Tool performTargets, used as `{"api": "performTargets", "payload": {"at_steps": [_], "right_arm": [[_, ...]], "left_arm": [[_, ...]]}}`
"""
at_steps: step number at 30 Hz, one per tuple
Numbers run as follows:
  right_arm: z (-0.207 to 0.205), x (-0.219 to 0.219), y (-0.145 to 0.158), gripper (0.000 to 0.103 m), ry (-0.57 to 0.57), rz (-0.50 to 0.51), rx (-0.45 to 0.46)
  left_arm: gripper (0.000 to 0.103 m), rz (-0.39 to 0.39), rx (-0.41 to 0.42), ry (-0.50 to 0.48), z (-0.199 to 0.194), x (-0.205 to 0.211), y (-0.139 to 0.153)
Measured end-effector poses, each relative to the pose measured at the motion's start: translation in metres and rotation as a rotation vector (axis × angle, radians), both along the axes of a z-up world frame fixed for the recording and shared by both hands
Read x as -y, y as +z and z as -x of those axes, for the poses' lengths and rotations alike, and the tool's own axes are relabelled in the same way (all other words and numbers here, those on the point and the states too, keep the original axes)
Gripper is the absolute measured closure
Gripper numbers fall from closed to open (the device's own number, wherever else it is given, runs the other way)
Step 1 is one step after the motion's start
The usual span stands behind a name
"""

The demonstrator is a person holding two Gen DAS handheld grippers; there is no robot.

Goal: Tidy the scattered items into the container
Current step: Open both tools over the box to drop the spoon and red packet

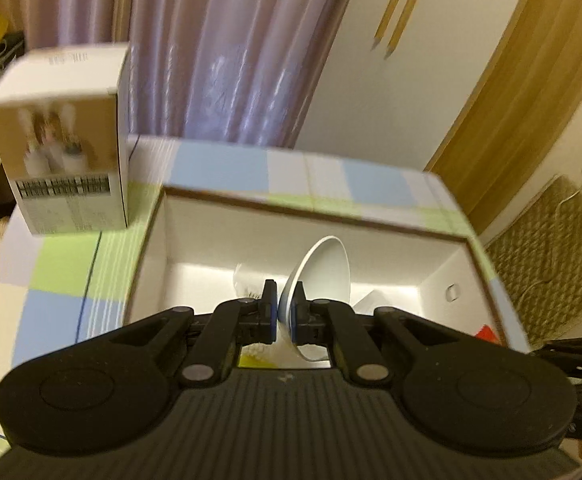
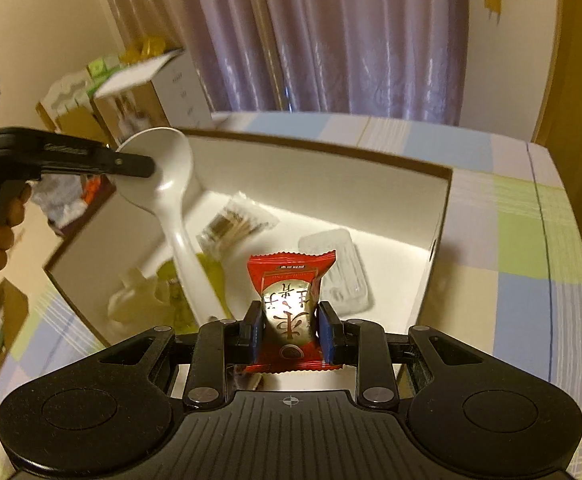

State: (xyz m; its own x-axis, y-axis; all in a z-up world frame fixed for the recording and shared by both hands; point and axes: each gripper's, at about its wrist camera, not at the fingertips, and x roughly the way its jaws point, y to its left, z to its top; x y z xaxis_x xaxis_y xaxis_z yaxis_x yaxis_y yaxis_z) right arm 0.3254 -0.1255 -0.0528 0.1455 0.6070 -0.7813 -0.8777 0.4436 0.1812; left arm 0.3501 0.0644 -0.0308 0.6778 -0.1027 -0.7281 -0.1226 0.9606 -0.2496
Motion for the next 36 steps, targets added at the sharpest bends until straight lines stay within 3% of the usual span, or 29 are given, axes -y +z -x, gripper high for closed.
{"api": "performTargets", "payload": {"at_steps": [9, 11, 13, 23, 29, 32, 34, 36], "right_arm": [[-0.002, -0.017, -0.030, 0.072, 0.028, 0.093, -0.016], [-0.003, -0.019, -0.032, 0.072, 0.031, 0.103, -0.012], [-0.002, -0.020, -0.033, 0.072, 0.037, 0.106, -0.008], [0.003, -0.026, -0.036, 0.072, 0.087, 0.149, 0.006], [0.011, -0.032, -0.037, 0.072, 0.130, 0.212, 0.098], [0.021, -0.037, -0.038, 0.071, 0.184, 0.251, 0.177], [0.026, -0.040, -0.040, 0.071, 0.214, 0.279, 0.225], [0.028, -0.040, -0.041, 0.068, 0.228, 0.290, 0.234]], "left_arm": [[0.097, 0.003, -0.147, 0.032, -0.021, 0.010, -0.052], [0.093, -0.012, -0.171, 0.030, -0.023, 0.011, -0.059], [0.082, -0.040, -0.181, 0.033, -0.022, 0.012, -0.062], [0.069, -0.069, -0.166, 0.051, -0.008, -0.001, -0.048], [0.062, -0.097, -0.156, 0.028, 0.006, 0.003, -0.035], [0.054, -0.113, -0.139, 0.021, 0.013, 0.004, -0.026], [0.040, -0.125, -0.123, 0.016, 0.017, 0.005, -0.020], [0.036, -0.143, -0.104, 0.012, 0.022, 0.006, -0.013]]}}
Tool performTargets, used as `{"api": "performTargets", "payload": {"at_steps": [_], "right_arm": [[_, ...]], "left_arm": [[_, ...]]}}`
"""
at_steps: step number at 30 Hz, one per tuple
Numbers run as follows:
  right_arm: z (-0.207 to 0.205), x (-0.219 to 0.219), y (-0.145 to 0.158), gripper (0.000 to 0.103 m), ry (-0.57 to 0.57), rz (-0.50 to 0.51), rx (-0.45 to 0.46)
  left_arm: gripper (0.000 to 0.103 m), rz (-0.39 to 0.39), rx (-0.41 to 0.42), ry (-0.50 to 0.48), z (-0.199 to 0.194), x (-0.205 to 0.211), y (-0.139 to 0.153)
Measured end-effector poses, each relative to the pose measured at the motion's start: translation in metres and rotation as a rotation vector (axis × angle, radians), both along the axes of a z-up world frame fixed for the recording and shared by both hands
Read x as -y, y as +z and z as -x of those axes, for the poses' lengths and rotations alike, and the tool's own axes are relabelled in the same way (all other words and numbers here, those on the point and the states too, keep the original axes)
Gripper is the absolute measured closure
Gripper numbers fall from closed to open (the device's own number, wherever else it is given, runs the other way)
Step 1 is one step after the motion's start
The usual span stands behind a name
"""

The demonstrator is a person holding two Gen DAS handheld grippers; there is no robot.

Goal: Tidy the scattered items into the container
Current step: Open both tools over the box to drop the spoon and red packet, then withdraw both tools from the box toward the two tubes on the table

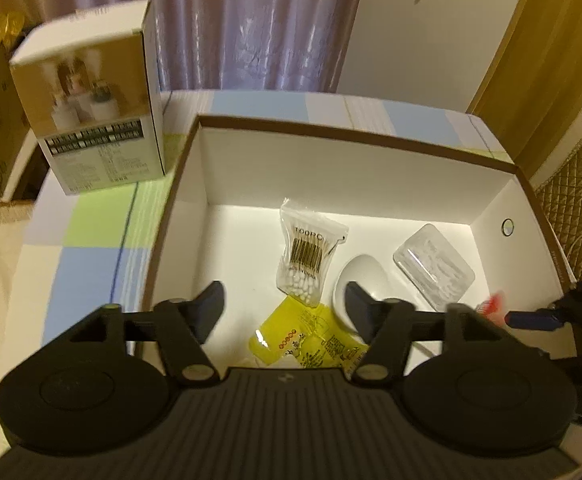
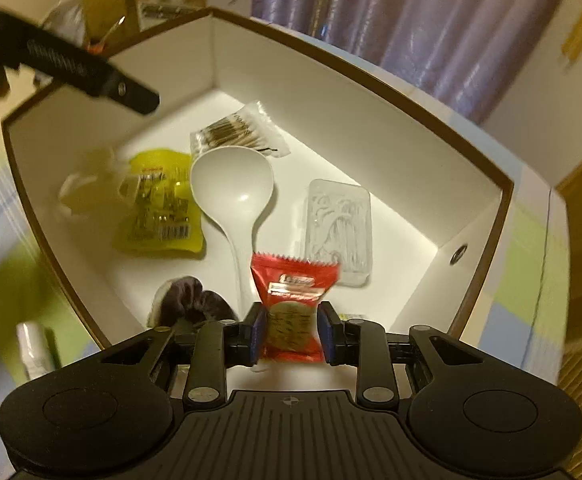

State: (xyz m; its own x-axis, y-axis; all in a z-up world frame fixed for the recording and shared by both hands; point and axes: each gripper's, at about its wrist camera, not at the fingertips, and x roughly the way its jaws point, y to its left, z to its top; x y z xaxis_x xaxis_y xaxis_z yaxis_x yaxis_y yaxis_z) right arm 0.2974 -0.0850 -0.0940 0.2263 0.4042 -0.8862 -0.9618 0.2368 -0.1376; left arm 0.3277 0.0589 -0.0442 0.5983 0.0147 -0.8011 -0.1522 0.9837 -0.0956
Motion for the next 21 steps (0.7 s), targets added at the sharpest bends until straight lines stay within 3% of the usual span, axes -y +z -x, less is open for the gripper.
{"api": "performTargets", "payload": {"at_steps": [1, 2, 3, 6, 13, 21], "right_arm": [[0.000, 0.000, 0.001, 0.040, -0.004, -0.003, -0.004], [-0.001, 0.002, 0.003, 0.027, -0.030, -0.027, 0.021], [-0.002, 0.005, 0.008, 0.007, -0.050, -0.059, 0.042], [-0.006, 0.013, 0.023, 0.005, -0.043, -0.118, -0.034], [-0.003, 0.034, 0.032, 0.005, -0.164, -0.162, -0.106], [0.019, 0.062, 0.043, 0.000, -0.284, -0.263, -0.106]], "left_arm": [[0.033, -0.009, 0.006, -0.005, 0.003, 0.001, 0.003], [0.031, -0.018, 0.012, -0.008, 0.006, 0.001, 0.006], [0.025, -0.023, 0.018, -0.009, 0.009, 0.001, 0.008], [0.020, -0.026, 0.034, -0.010, 0.020, 0.000, 0.014], [0.009, -0.043, 0.061, -0.010, 0.048, 0.001, 0.026], [0.002, -0.122, 0.103, -0.008, 0.089, 0.007, 0.034]]}}
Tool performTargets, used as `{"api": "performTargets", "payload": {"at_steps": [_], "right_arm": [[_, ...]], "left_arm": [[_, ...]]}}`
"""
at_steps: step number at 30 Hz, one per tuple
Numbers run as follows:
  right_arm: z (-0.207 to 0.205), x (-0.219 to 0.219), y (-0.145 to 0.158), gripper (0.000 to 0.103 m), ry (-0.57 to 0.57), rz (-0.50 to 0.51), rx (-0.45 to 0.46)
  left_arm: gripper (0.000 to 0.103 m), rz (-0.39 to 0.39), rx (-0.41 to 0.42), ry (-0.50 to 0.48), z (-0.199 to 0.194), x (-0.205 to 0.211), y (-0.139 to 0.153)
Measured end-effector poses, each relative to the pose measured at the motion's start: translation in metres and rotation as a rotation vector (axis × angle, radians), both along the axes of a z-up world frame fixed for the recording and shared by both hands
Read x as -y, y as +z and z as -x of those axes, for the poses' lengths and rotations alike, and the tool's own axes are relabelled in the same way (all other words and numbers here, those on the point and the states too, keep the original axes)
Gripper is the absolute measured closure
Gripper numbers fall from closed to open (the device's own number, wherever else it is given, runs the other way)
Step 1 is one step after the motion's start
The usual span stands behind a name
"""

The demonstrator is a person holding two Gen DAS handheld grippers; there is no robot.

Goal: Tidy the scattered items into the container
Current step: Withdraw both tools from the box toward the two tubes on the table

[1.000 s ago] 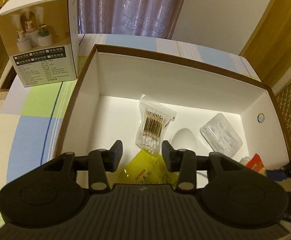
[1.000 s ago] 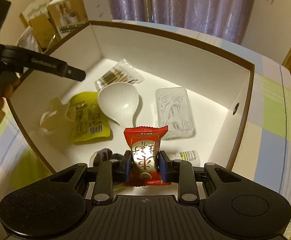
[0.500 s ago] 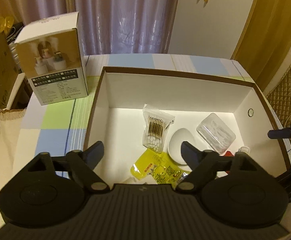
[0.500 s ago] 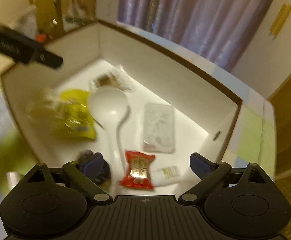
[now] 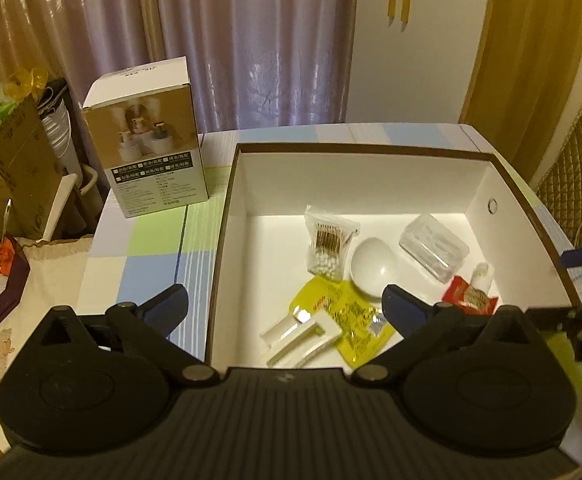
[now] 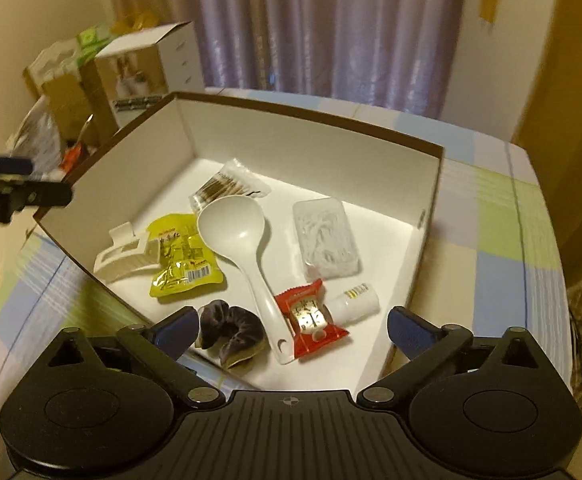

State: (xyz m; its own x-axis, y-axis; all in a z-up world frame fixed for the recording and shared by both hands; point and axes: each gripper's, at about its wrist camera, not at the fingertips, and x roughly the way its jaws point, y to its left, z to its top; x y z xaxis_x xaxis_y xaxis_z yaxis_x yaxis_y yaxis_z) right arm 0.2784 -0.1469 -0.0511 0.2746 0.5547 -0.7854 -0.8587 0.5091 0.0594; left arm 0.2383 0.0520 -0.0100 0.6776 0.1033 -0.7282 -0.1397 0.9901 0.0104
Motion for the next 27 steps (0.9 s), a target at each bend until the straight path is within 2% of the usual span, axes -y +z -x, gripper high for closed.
{"api": "performTargets", "payload": {"at_steps": [4, 10, 17, 27], "right_arm": [[0.007, 0.015, 0.004, 0.000, -0.051, -0.050, -0.020], [0.020, 0.034, 0.007, 0.000, -0.093, -0.067, -0.040], [0.037, 0.046, 0.001, 0.000, -0.103, -0.028, -0.066], [0.054, 0.051, -0.005, 0.000, -0.110, 0.008, -0.105]], "left_arm": [[0.001, 0.003, 0.002, 0.006, 0.020, 0.002, -0.001], [0.001, 0.014, -0.039, 0.027, 0.045, 0.005, -0.010], [0.001, 0.022, -0.099, 0.052, 0.070, 0.009, -0.018], [0.001, 0.057, -0.132, 0.052, 0.089, 0.020, -0.019]]}}
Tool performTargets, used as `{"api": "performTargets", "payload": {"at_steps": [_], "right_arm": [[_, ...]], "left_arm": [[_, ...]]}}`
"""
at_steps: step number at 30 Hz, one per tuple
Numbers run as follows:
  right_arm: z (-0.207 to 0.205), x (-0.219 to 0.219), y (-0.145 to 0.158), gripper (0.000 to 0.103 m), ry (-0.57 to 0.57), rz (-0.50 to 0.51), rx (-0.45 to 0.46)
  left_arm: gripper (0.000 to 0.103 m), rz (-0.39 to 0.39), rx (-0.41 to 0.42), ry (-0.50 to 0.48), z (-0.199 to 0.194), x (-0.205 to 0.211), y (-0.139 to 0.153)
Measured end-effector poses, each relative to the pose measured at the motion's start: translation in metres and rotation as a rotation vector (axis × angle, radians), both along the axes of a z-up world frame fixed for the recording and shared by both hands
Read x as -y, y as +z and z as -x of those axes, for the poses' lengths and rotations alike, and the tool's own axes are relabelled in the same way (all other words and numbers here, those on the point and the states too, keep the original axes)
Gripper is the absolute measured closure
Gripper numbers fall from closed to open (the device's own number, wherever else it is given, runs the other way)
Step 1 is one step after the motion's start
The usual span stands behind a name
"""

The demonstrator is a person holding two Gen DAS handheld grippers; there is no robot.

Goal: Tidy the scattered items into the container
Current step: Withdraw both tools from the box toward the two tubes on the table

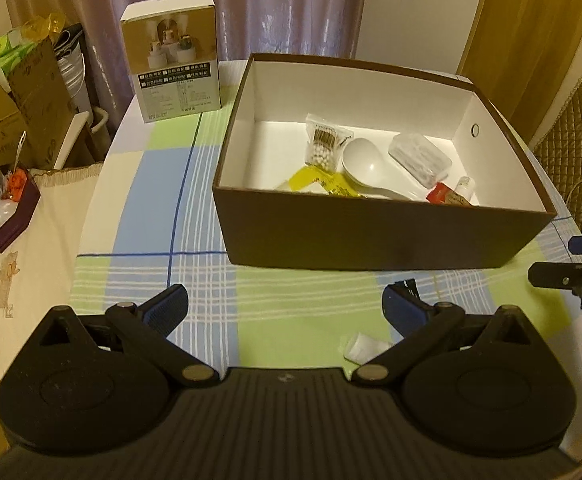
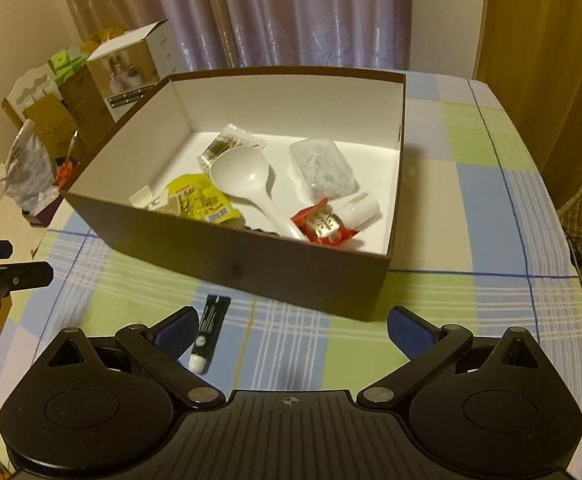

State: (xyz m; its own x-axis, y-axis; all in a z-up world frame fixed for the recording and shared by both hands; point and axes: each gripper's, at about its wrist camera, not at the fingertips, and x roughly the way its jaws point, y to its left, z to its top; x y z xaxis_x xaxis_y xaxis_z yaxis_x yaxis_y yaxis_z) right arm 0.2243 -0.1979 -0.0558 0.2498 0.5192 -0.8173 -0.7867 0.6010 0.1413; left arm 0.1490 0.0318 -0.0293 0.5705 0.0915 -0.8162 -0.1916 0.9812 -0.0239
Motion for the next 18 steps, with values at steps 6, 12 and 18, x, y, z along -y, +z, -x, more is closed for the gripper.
{"api": "performTargets", "payload": {"at_steps": [6, 12, 18], "right_arm": [[0.008, 0.005, -0.006, 0.000, -0.009, 0.026, -0.002], [0.015, 0.014, -0.014, 0.000, -0.014, 0.048, -0.022], [0.021, 0.022, -0.025, 0.000, -0.021, 0.080, -0.045]], "left_arm": [[0.001, 0.003, -0.028, -0.004, 0.008, 0.007, -0.006], [0.001, 0.005, -0.067, -0.017, 0.014, 0.014, -0.016], [0.001, 0.000, -0.087, -0.031, 0.016, 0.021, -0.021]]}}
